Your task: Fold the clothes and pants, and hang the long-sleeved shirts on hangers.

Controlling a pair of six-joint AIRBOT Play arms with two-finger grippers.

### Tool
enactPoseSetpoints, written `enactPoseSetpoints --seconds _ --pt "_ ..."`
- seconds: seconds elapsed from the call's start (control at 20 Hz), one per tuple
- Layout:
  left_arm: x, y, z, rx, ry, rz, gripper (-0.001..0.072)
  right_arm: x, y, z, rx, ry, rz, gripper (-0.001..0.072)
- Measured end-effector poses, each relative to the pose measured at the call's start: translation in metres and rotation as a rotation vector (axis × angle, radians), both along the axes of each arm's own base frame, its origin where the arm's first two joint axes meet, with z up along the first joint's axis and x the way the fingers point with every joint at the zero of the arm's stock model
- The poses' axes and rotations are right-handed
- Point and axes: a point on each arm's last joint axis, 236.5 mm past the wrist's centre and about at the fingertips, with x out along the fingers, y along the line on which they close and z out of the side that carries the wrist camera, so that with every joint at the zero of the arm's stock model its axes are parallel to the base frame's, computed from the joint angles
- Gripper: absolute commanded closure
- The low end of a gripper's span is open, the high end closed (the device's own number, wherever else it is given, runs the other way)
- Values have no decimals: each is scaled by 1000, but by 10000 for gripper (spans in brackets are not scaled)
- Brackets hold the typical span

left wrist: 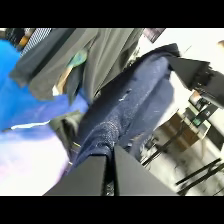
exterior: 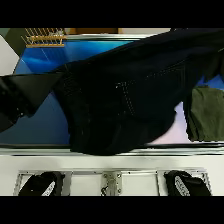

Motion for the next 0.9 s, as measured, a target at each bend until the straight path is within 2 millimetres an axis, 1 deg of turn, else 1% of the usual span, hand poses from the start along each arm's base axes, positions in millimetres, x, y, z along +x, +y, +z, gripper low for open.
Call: enactPoseSetpoints --seconds 0.05,0.1,0.15,0.2,0.3,0.35,0.45,0.5,0.55,0.6,0.65,0.7,0.75,0.85,0.9 --pt "7 0 -13 -2 45 9 692 2 0 1 14 10 1 699" --pt "19 -1 -31 7 97 22 692 11 0 -5 31 41 5 700" --pt "35 -2 -56 24 162 43 692 24 0 -15 46 84 13 700" --pt "53 -2 -82 45 227 66 691 42 1 -32 61 146 24 700" --pt "95 -1 -142 81 363 127 691 89 4 -83 63 301 29 700" --pt "119 0 -173 94 426 166 691 117 5 -121 43 398 21 700" --pt "166 5 -231 127 524 239 691 163 10 -197 -14 565 6 700" --pt "188 9 -255 148 558 266 691 185 13 -233 -44 628 -3 700" --pt "211 12 -280 169 592 291 691 205 15 -262 -65 671 -10 699" --pt "231 16 -300 182 624 308 691 221 17 -282 -78 693 -17 699" --pt "251 20 -318 187 656 321 692 234 20 -294 -87 699 -22 699" --pt "267 25 -330 185 681 330 691 245 21 -302 -96 697 -27 699" --pt "282 29 -340 182 702 334 691 253 21 -304 -105 688 -31 699" --pt "304 39 -347 178 714 331 691 258 22 -297 -128 662 -27 700" --pt "310 43 -346 184 707 320 692 255 22 -291 -147 653 -18 700"
